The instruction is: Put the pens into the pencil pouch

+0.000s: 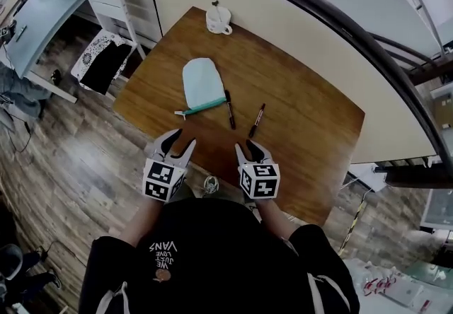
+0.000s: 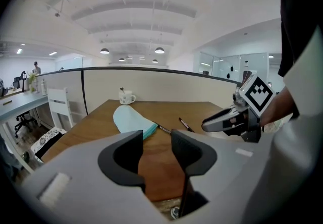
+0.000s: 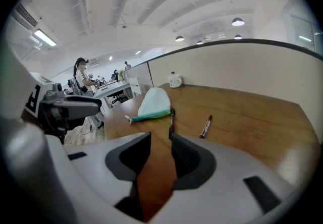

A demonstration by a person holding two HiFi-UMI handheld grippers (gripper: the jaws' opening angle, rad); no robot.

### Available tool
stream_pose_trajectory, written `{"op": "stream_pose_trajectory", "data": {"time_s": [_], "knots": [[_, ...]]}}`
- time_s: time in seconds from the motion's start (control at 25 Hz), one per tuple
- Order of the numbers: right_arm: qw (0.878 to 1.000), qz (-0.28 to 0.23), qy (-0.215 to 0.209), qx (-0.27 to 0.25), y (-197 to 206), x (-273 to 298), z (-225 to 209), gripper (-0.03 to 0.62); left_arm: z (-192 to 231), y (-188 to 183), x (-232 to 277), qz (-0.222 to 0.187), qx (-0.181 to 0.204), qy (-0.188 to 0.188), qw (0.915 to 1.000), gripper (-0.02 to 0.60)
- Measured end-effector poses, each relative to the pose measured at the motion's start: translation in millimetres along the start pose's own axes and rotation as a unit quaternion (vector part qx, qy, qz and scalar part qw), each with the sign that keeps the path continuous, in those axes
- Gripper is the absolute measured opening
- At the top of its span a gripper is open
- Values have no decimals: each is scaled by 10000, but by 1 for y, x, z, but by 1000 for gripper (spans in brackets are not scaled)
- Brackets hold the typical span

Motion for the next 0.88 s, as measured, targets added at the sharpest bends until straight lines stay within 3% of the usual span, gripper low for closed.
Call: {"op": "stream_pose_trajectory", "data": {"time_s": [0.28,0.56,0.88], "knots": [[9995,206,180,-180,1,33,-6,133,21,5,9,135,-55,54,9999,161],[9968,505,528,-332,2,72,-6,133,53,5,34,387,186,676,9968,161],[9925,866,802,-314,12,104,-12,133,68,17,73,699,445,1379,9870,161]]}}
Point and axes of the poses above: the fingertips, and each gripper's own axes: x forward along the fingers, z to its left, y out of its underside, the point moved 4 cm from there along -x, backward along the fingers, and after that the axes turned 12 degrees about -z, right-handed, at the moved point
